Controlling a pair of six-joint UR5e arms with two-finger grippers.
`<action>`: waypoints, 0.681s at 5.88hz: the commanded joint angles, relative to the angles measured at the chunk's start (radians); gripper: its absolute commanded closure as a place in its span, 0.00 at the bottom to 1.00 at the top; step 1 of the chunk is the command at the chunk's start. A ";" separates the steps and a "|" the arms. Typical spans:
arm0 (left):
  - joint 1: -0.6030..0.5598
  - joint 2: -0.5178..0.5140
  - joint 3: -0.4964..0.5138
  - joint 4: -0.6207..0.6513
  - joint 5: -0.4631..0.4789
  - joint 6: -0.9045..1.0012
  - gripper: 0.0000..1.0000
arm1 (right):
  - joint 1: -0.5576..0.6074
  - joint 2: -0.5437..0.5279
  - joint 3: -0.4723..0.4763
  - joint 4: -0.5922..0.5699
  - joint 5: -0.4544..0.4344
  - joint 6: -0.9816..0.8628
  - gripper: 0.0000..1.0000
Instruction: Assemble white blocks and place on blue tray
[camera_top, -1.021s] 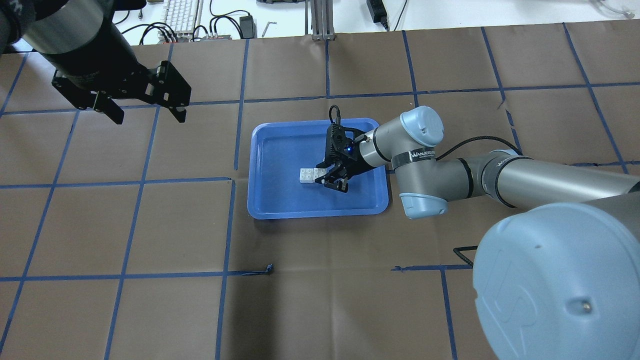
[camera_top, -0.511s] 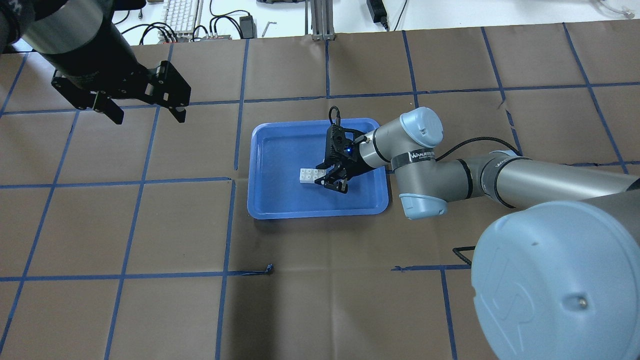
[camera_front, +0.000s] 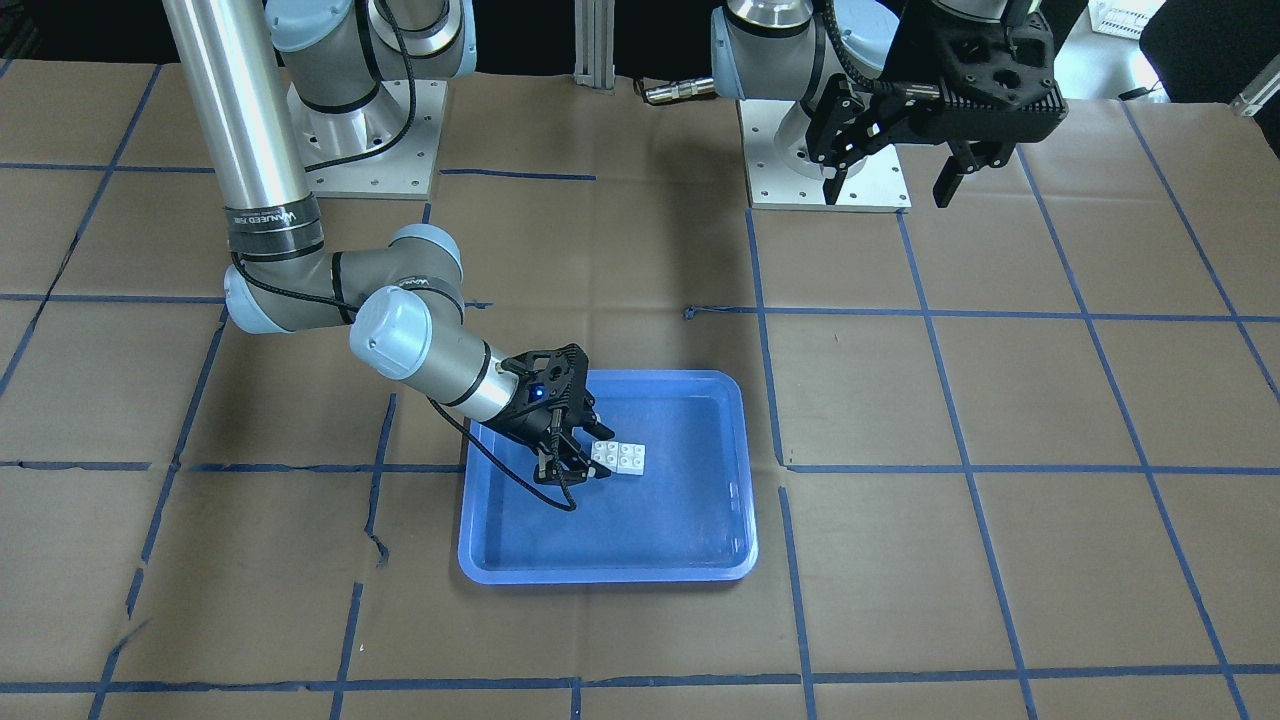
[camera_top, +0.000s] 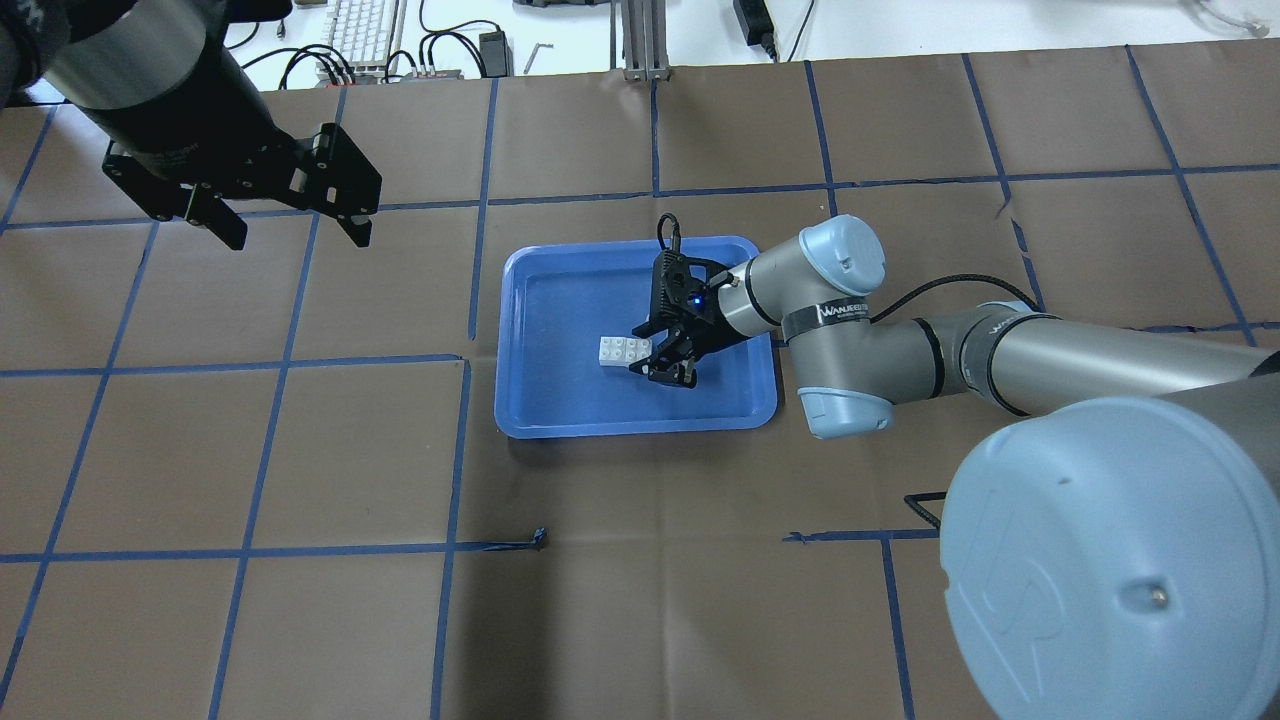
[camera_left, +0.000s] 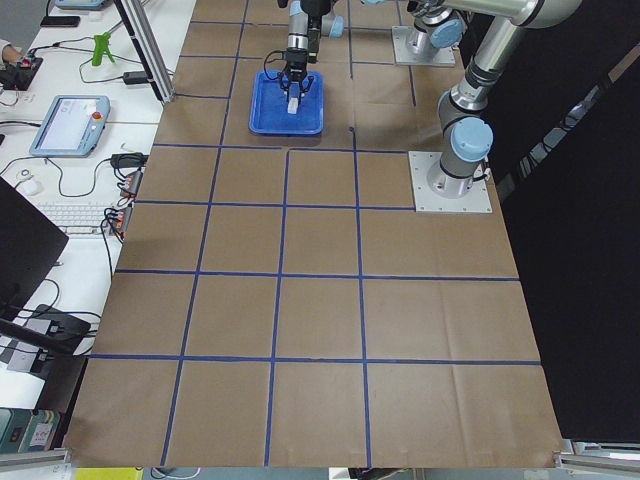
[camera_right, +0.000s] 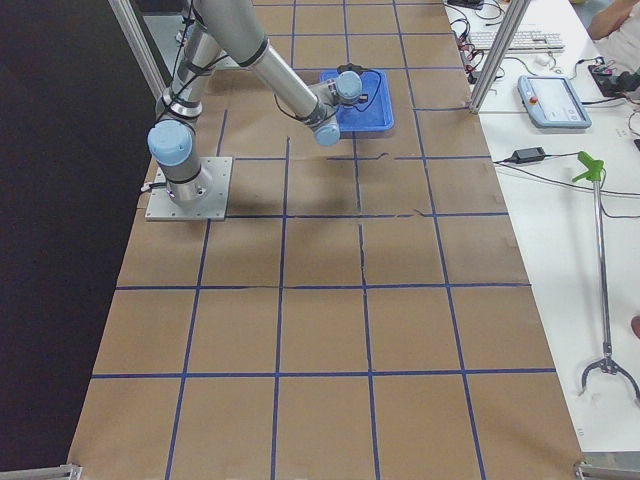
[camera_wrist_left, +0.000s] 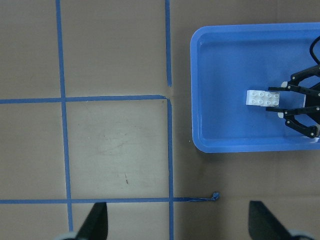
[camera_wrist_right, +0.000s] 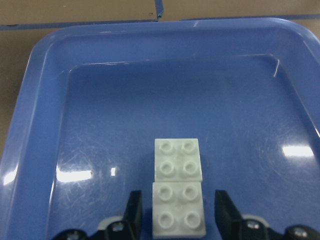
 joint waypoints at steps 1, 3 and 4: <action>0.000 0.000 -0.002 0.000 0.000 0.001 0.01 | 0.000 0.000 -0.008 0.000 0.002 0.000 0.01; 0.000 0.002 -0.003 0.000 0.000 0.001 0.01 | 0.000 -0.004 -0.027 0.000 -0.010 0.006 0.00; 0.000 0.003 -0.003 -0.002 0.000 0.001 0.01 | -0.002 -0.012 -0.069 0.009 -0.022 0.094 0.00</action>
